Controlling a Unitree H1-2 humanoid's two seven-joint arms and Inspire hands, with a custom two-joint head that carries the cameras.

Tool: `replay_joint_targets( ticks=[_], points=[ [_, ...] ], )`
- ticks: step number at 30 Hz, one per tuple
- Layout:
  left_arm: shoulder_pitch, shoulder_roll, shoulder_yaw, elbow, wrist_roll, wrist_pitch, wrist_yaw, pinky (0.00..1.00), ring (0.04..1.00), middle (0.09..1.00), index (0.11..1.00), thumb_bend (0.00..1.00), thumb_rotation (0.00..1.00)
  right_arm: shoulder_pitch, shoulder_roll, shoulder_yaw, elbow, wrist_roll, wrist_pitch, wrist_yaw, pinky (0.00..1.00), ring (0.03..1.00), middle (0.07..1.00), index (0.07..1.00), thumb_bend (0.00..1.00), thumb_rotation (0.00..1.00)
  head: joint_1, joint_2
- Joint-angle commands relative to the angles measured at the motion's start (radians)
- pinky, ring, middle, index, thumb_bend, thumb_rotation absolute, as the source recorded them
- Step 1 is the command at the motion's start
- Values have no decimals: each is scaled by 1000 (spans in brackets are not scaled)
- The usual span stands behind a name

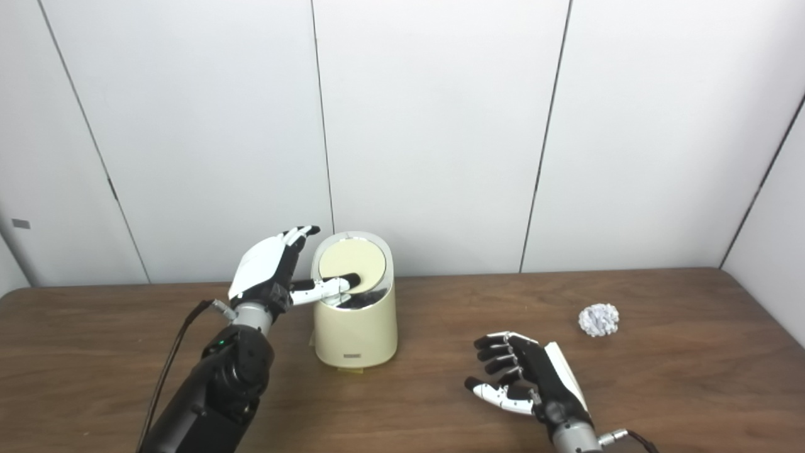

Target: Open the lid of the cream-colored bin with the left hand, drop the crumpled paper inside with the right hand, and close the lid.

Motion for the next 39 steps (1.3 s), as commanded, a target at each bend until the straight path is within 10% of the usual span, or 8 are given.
replay_joint_targets(
  ticks=[1,19,29,33,36,39],
  points=[
    [-65,21,-24,-13,55,-27,30,1000,1000,973,958,1000,359,9,-3,11,1,-1,25,31,533,596,633,630,357,0,-2,0],
    [-105,146,-296,21,528,9,71,1000,1000,1000,1000,1000,245,12,-1,14,-16,-4,30,34,543,606,639,637,354,0,-4,11],
    [-111,154,-300,47,610,5,39,1000,1000,999,1000,726,66,13,-2,22,-28,-13,43,35,542,604,637,639,351,0,-4,13],
    [-93,139,-243,25,530,-16,60,1000,1000,986,989,975,338,13,-4,20,-28,-9,42,36,537,599,636,635,349,0,-3,16],
    [-95,130,-216,16,508,-29,81,1000,998,964,966,830,867,13,-6,18,-27,-6,40,37,536,598,636,635,349,0,0,12],
    [-112,121,-189,-5,484,-30,68,1000,988,954,955,800,986,14,-4,15,-23,1,39,36,536,600,636,635,354,0,1,10]
  ],
)
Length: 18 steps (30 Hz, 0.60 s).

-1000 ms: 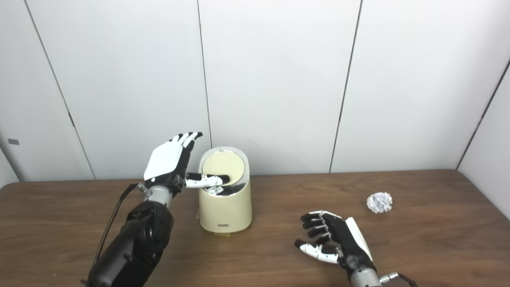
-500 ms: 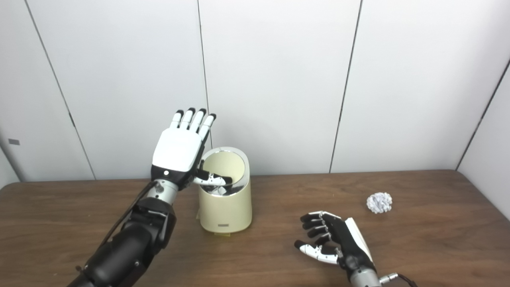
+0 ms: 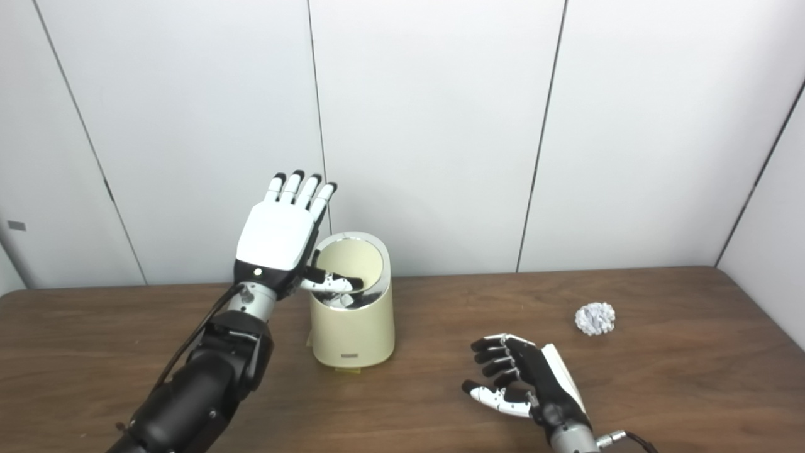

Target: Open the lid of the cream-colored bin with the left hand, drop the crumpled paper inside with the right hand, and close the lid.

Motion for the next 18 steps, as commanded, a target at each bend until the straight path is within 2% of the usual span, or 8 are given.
replay_joint_targets(
  ticks=[1,12,18],
  points=[
    [-55,-6,33,-21,-19,1,1,1000,986,953,952,801,993,5,-4,6,5,2,13,29,537,600,635,633,356,0,0,1],
    [-108,-57,129,-90,-68,67,-94,1000,999,976,976,825,1000,3,-4,12,3,-4,23,30,538,600,636,632,355,0,-2,-3],
    [-106,-75,208,-203,-130,80,-101,1000,999,970,978,833,1000,1,-7,12,8,0,24,34,539,601,637,637,352,0,0,-6]
  ],
)
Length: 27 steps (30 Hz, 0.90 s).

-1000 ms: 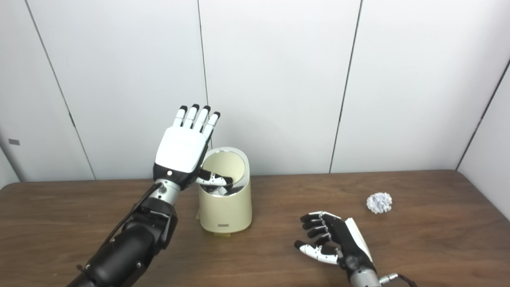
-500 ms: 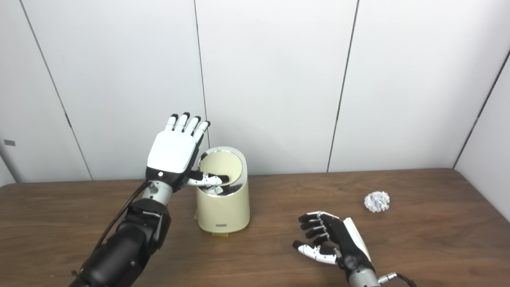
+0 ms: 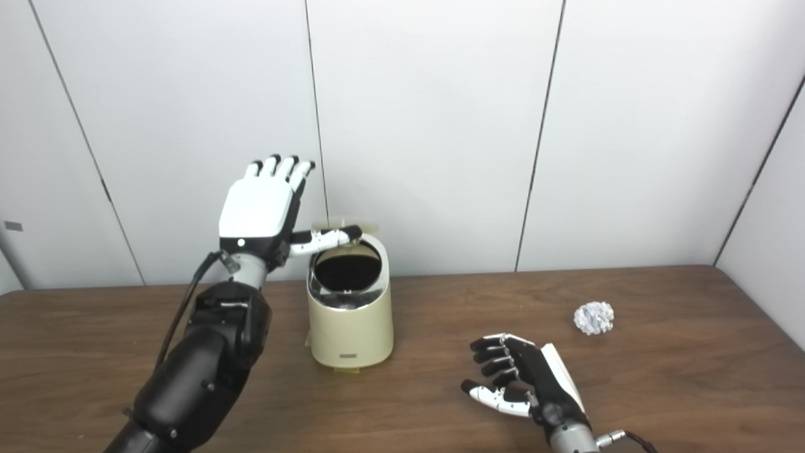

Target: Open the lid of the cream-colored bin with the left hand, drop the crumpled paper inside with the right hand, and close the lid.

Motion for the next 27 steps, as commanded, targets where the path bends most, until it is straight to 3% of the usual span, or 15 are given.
replay_joint_targets(
  ticks=[1,6,8,9,11,13,16,18,20,27],
  points=[
    [-64,4,30,-67,-7,8,13,1000,999,970,978,834,1000,2,-8,8,12,1,17,32,539,601,637,637,352,0,0,0],
    [-60,-10,97,-179,-47,19,5,1000,1000,978,981,868,1000,2,-9,6,17,3,12,31,543,600,633,632,351,0,0,-3],
    [-49,-14,131,-234,-92,17,-13,1000,991,973,973,839,1000,1,-8,3,16,7,14,31,544,602,634,632,349,0,0,-4],
    [-42,-14,147,-262,-117,25,-34,963,972,963,969,809,1000,1,-8,2,20,9,7,29,543,602,634,632,349,0,2,-5],
    [-25,-19,195,-324,-215,45,-94,740,879,926,944,716,1000,1,-12,4,28,5,-9,26,535,597,631,629,347,0,3,-7],
    [0,-20,244,-367,-322,44,-132,670,835,896,907,629,961,0,-14,4,34,3,-23,24,533,594,629,629,346,0,4,-9],
    [39,-37,313,-389,-465,-9,-106,649,780,825,811,424,825,0,-13,0,38,1,-25,21,538,599,631,630,352,0,8,-10],
    [85,-53,381,-401,-635,-80,-104,651,774,815,803,333,733,1,-6,-5,28,4,-7,18,539,602,635,631,353,0,9,-10],
    [118,-55,419,-408,-746,-124,-110,660,771,806,806,275,702,0,1,-10,21,6,3,15,545,606,639,633,353,0,10,-12],
    [292,-43,490,-370,-1022,-331,-120,687,762,771,774,298,881,0,16,-29,28,31,-35,10,550,618,649,639,350,0,9,-11]
  ],
)
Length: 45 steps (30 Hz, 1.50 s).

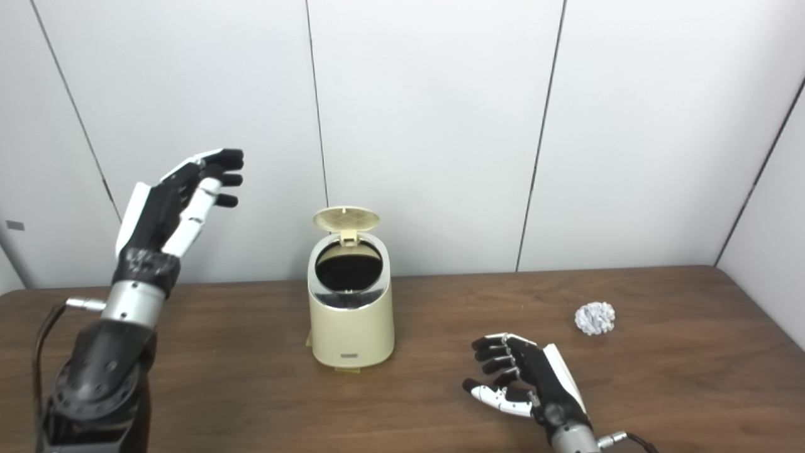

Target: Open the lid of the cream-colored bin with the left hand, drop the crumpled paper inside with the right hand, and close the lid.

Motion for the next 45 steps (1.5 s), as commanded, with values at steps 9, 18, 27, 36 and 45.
replay_joint_targets(
  ticks=[9,18,27,36,45],
  points=[
    [209,38,21,102,-173,-229,-11,703,757,766,756,341,885,0,9,-14,-1,25,-47,11,541,614,643,634,337,0,3,6],
    [332,42,-28,153,-168,-290,-23,654,727,742,737,205,786,-3,4,-17,-23,35,-27,27,566,638,665,652,335,2,-10,3],
    [363,51,-73,188,-153,-284,-35,718,767,776,776,215,817,-49,-18,-63,-126,65,0,46,538,599,632,628,324,27,-16,5],
    [357,65,-69,206,-170,-288,-36,739,773,784,788,223,851,-163,-77,-171,-93,135,-83,40,587,646,665,660,336,56,-38,6],
    [352,66,-55,201,-168,-278,-19,718,765,768,771,209,847,-266,-272,-97,53,-244,-156,-69,463,568,615,648,497,65,-48,6]
  ],
)
